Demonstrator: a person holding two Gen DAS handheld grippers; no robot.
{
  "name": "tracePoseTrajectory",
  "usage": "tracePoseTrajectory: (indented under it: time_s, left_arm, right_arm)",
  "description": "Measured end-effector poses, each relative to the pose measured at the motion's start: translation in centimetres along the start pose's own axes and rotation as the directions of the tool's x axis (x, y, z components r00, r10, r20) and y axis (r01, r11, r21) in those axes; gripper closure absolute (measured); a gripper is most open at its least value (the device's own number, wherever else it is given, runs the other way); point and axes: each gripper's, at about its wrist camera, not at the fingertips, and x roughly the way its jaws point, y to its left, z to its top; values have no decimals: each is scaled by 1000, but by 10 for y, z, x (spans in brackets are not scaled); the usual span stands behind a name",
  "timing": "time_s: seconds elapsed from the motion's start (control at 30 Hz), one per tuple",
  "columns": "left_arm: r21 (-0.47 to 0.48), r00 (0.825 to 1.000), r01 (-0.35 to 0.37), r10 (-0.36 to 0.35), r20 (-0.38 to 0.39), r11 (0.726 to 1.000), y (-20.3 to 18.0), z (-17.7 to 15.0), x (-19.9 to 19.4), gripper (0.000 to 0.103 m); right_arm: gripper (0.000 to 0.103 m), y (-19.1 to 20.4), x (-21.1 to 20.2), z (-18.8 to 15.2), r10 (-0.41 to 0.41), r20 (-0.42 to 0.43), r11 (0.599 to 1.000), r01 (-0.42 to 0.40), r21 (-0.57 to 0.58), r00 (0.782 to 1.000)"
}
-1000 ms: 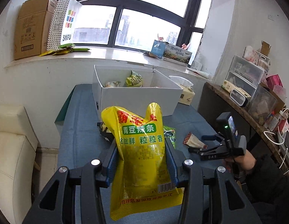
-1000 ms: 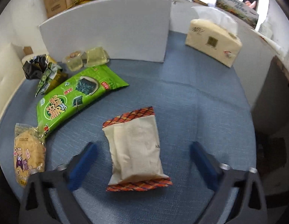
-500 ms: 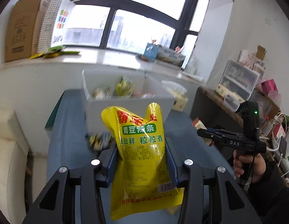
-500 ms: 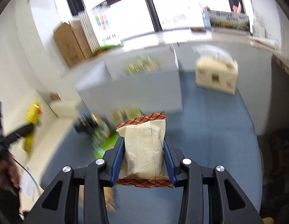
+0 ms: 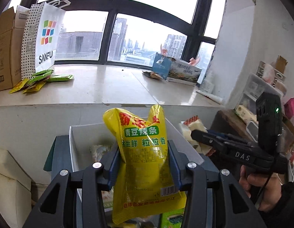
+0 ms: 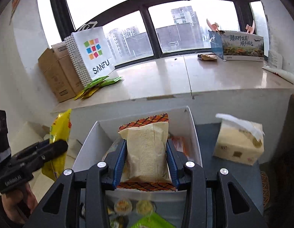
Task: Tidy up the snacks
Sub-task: 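Carry both packs over the white box and open both grippers, then lower the left gripper onto the black chip bag and grasp it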
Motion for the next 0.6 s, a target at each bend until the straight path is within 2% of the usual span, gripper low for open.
tracePoseTrajectory:
  time_s: [0.03,0.07,0.1,0.13,0.17,0.2,0.27,0.43,0.6]
  left_arm:
    - [2,1000,-14,14,-8,1000,4,5,8,52]
    - [6,999,-46,46,-12,999,9,9,16,45]
    - [18,997,-77,77,-26,997,13,11,25,24]
    - [17,993,-106,107,-55,994,17,13,34,14]
    - [-17,990,-122,120,-77,992,24,12,39,0]
    - [-47,990,-114,110,-88,992,31,10,42,0]
    - [-84,992,-85,77,-102,993,41,5,43,0]
    - [-77,991,-100,92,-100,992,49,-6,36,0]
    - [-57,996,-81,79,-50,995,39,-16,-5,0]
  right_arm:
    - [56,-1,7,6,-4,5,1000,4,-7,1000]
    - [52,-2,14,14,-13,19,1000,13,-4,1000]
    - [39,-5,19,21,-33,31,999,32,14,999]
    - [10,-8,24,26,-40,34,999,39,36,999]
    - [0,-12,31,32,-28,16,997,26,69,999]
    - [0,-15,39,36,1,-14,995,0,97,1000]
    - [0,-18,45,39,8,-45,992,-3,124,999]
    - [0,-5,35,29,15,7,998,-15,53,1000]
    - [0,19,9,17,34,61,999,-32,-38,998]
